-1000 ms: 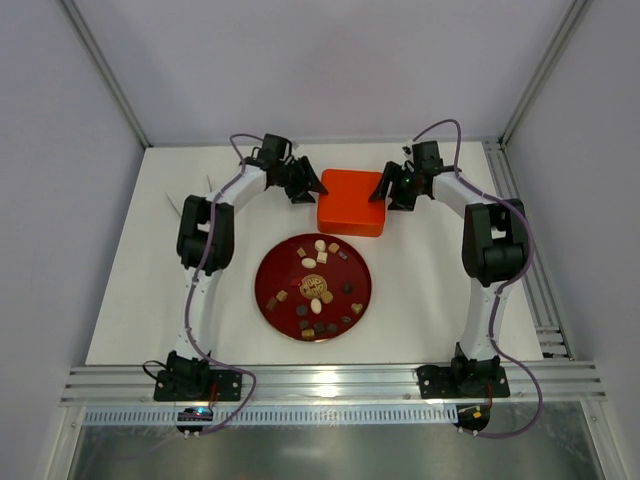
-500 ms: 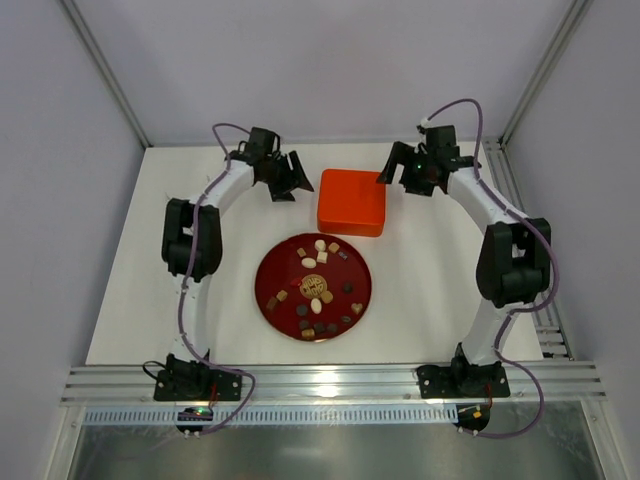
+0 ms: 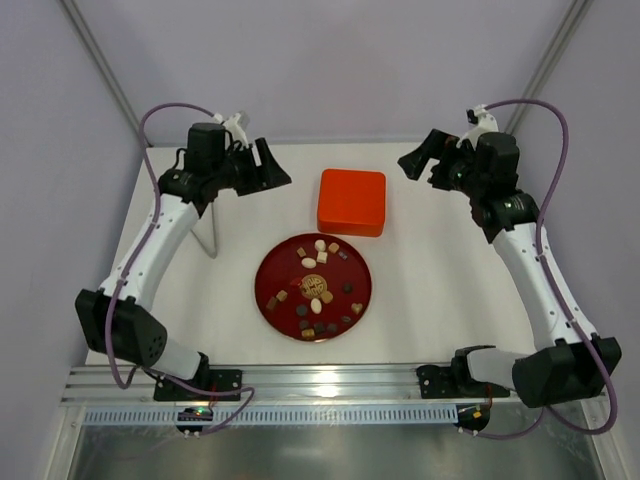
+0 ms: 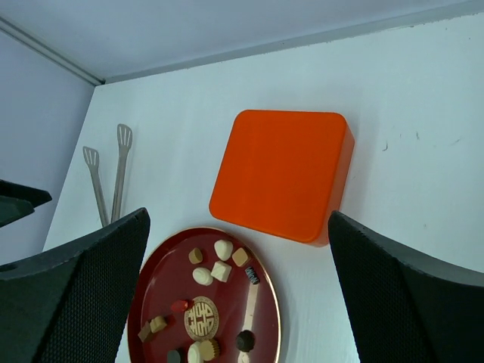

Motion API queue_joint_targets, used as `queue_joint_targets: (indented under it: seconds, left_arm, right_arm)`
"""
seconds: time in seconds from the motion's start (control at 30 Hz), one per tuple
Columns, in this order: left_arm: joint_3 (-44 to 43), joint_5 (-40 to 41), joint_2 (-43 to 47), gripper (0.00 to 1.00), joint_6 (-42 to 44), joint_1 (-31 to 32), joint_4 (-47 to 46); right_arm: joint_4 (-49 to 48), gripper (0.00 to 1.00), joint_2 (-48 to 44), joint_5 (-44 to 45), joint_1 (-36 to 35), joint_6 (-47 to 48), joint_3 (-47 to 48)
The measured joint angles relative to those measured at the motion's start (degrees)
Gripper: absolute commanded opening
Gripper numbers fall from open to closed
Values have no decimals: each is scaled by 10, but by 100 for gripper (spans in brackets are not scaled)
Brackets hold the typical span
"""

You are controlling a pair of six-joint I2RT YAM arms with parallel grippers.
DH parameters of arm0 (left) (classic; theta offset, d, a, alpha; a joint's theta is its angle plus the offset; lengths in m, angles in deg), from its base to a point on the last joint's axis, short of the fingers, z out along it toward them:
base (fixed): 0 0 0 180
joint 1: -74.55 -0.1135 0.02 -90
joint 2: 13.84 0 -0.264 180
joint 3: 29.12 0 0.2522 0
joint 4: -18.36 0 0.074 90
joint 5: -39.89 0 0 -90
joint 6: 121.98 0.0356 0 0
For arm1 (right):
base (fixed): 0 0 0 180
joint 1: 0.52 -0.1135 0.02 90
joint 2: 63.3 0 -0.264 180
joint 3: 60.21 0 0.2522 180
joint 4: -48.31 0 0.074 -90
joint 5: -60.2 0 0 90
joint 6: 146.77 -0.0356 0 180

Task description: Pack the chocolate

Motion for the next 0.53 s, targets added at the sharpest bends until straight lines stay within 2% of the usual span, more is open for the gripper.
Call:
queue_joint_targets:
  seconds: [0.27, 0.4, 0.53]
  left_arm:
    - [163, 3, 177, 72, 47, 2, 19]
    - [195, 6, 224, 72, 58, 2, 26]
    - [196, 5, 235, 72, 60, 2, 26]
  right_arm:
    - [1, 100, -145, 12, -1, -2, -143]
    - [9, 100, -168, 13, -1, -1, -171]
    - [5, 100, -170, 19, -1, 2, -174]
